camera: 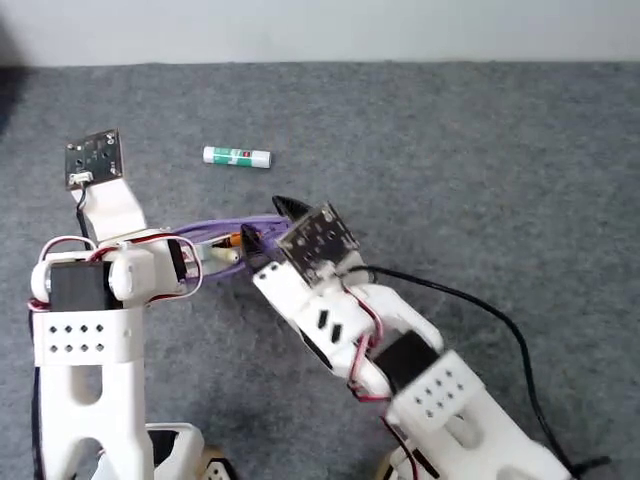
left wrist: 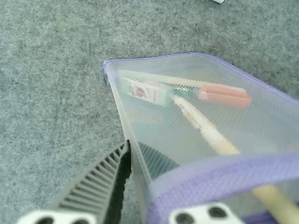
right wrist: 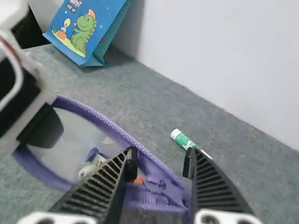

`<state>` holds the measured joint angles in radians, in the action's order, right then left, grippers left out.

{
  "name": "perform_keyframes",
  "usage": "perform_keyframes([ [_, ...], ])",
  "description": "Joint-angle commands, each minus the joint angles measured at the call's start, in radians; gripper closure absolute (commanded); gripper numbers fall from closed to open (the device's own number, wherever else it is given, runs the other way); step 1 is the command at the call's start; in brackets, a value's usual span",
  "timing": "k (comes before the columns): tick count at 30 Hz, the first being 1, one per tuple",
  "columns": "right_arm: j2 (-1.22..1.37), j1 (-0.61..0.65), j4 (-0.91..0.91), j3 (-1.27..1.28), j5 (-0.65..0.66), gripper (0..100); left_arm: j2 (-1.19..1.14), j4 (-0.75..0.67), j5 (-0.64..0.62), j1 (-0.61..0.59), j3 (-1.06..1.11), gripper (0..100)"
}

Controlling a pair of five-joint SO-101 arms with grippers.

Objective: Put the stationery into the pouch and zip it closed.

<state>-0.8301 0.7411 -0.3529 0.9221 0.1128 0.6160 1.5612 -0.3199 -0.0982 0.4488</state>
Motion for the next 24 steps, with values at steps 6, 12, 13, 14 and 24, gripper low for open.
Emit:
perform_keyframes([
  [6, 0.357, -0.033, -0.018, -0.238, -0.005, 83.8, -0.014, -0.020, -0.011, 0.005, 0.024, 99],
  [12, 0.383, -0.054, -0.173, -0.356, -0.005, 97.7, -0.006, -0.015, -0.011, 0.006, 0.021, 99],
  [13, 0.377, -0.058, -0.185, -0.356, -0.005, 99.8, -0.006, -0.014, -0.011, 0.008, 0.018, 99],
  [14, 0.369, -0.068, -0.199, -0.354, -0.005, 98.2, -0.005, -0.014, -0.011, 0.008, 0.013, 99],
  [24, 0.338, -0.122, -0.225, -0.354, -0.005, 99.0, 0.181, 0.011, -0.006, 0.015, -0.143, 92],
])
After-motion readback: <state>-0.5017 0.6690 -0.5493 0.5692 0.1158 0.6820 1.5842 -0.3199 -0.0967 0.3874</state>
